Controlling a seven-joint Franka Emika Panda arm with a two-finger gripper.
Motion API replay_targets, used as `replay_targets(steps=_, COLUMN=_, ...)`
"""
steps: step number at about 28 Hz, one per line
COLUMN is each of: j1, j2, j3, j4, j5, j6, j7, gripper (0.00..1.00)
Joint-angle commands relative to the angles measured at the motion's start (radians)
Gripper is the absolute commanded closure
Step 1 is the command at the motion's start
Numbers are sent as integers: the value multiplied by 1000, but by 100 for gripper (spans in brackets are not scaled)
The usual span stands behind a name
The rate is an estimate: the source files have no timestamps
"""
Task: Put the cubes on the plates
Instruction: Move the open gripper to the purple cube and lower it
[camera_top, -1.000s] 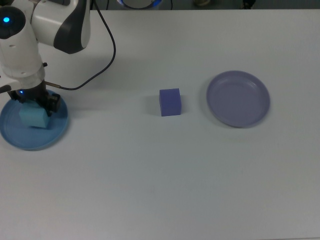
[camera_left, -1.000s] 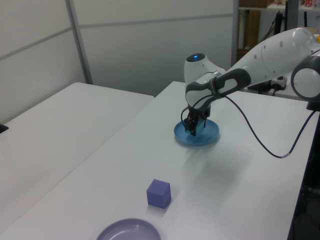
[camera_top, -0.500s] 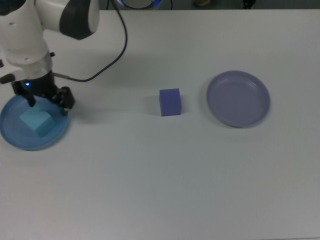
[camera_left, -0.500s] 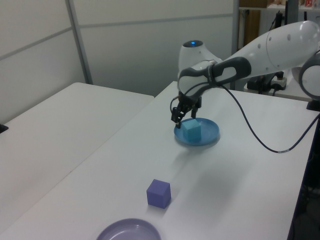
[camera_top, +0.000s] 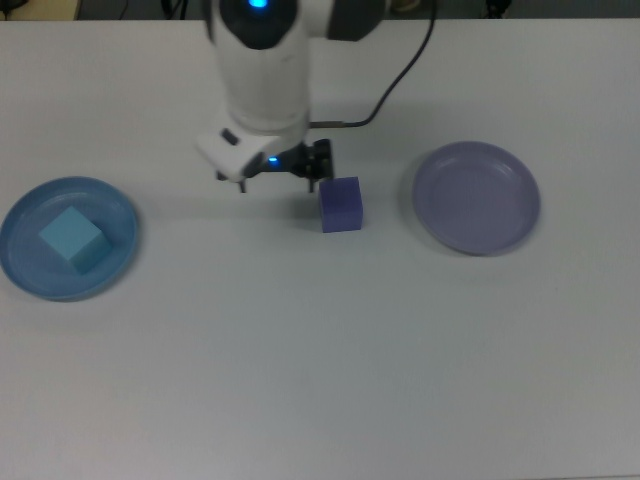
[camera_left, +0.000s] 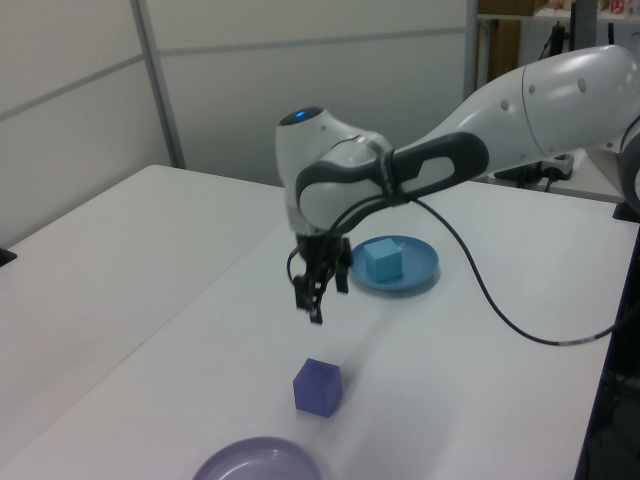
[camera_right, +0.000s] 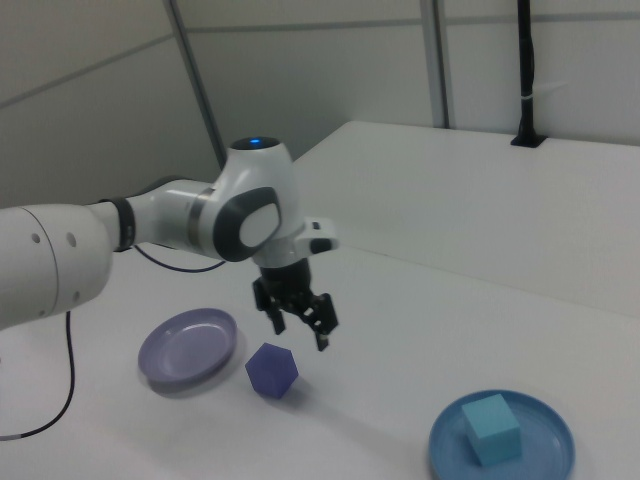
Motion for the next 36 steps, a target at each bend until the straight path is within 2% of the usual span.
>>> replay_targets(steps=1, j1=79, j2=-1, j3=-17, j4=-23, j5=19, j6=-19, j7=26, gripper=0)
replay_targets(steps=10, j1=135, j2=36, j3=-18, j4=-35, j5=-1, j6=-10, j7=46, gripper=0)
replay_targets(steps=15, j1=135, j2=56, j3=-18, j4=-38, j5=-8, j6=-1, j7=47, gripper=0)
replay_targets(steps=20, j1=137, j2=78, j3=-18, j4=-44, j5=-54, j6=22, j7=99, gripper=0)
replay_targets(steps=21, j1=137, j2=81, j3=-18, j4=-46, j5=-69, j6=25, j7=108, gripper=2)
replay_targets(steps=23, j1=135, j2=87, j3=-18, j4=-52, j5=-81, j6=27, j7=109, gripper=15)
replay_targets(steps=25, j1=135, j2=96, j3=-18, j4=-52, j5=-86, j6=36, j7=110, gripper=20)
replay_targets(steps=26, j1=137, j2=101, j3=-18, j4=-54, j5=-87, j6=45, j7=110, gripper=29)
replay_targets(steps=30, j1=143, j2=102, j3=-18, j4=-54, j5=-93, j6=45, j7=112, gripper=43)
replay_targets(steps=31, j1=148, j2=102, j3=-18, j4=-54, j5=-101, j6=45, j7=113, gripper=52)
replay_targets(steps=34, j1=151, j2=102, j3=-18, j4=-54, j5=-104, j6=44, j7=127, gripper=65)
replay_targets(steps=36, j1=152, j2=92, j3=-18, j4=-49, j5=-104, j6=38, j7=142, gripper=65)
